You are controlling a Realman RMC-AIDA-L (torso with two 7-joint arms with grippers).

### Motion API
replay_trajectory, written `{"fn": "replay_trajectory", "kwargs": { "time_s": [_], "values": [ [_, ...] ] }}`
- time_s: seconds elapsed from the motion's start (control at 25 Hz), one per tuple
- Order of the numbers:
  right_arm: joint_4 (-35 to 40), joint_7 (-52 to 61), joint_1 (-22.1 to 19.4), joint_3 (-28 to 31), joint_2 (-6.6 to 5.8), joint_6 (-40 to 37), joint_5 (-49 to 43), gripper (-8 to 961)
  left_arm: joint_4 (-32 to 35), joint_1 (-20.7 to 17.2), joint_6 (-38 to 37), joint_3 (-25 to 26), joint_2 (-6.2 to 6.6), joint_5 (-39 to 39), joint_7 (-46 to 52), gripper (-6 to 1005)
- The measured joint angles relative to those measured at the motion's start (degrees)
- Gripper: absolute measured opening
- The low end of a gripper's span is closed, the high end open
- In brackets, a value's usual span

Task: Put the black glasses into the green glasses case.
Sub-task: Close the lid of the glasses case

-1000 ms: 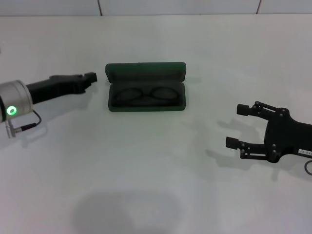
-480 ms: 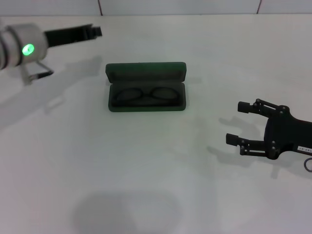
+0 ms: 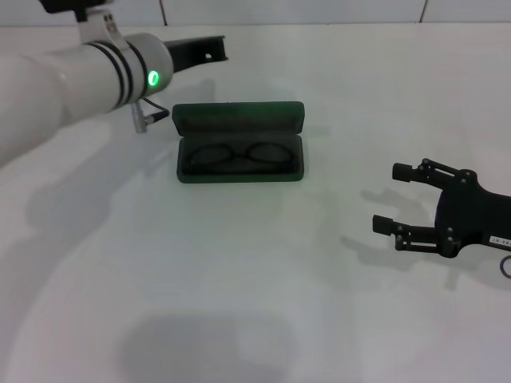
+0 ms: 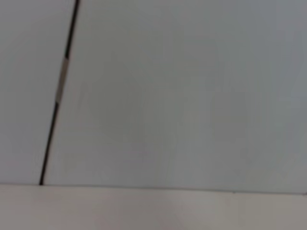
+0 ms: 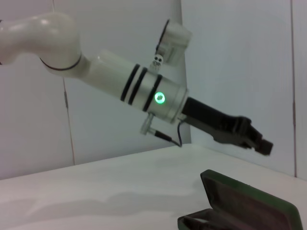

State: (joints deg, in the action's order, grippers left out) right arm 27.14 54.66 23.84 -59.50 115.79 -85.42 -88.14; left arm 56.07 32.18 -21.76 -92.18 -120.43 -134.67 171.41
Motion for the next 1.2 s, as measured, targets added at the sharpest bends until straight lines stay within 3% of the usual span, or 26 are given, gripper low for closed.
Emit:
{"fn": "replay_trajectory", "kwargs": {
  "time_s": [0.36, 1.2],
  "values": [
    [-0.16, -0.08, -0.13, 0.00, -0.13, 0.00, 0.00, 872, -9.41, 2.95, 11.86, -7.72, -0.15, 4.01, 0.08, -1],
    [-0.43, -0.09, -0.07, -0.03, -0.08, 1.45, -0.20, 872, -11.20, 3.31, 10.35, -11.21, 0.14, 4.24, -0.03, -1]
  ]
}}
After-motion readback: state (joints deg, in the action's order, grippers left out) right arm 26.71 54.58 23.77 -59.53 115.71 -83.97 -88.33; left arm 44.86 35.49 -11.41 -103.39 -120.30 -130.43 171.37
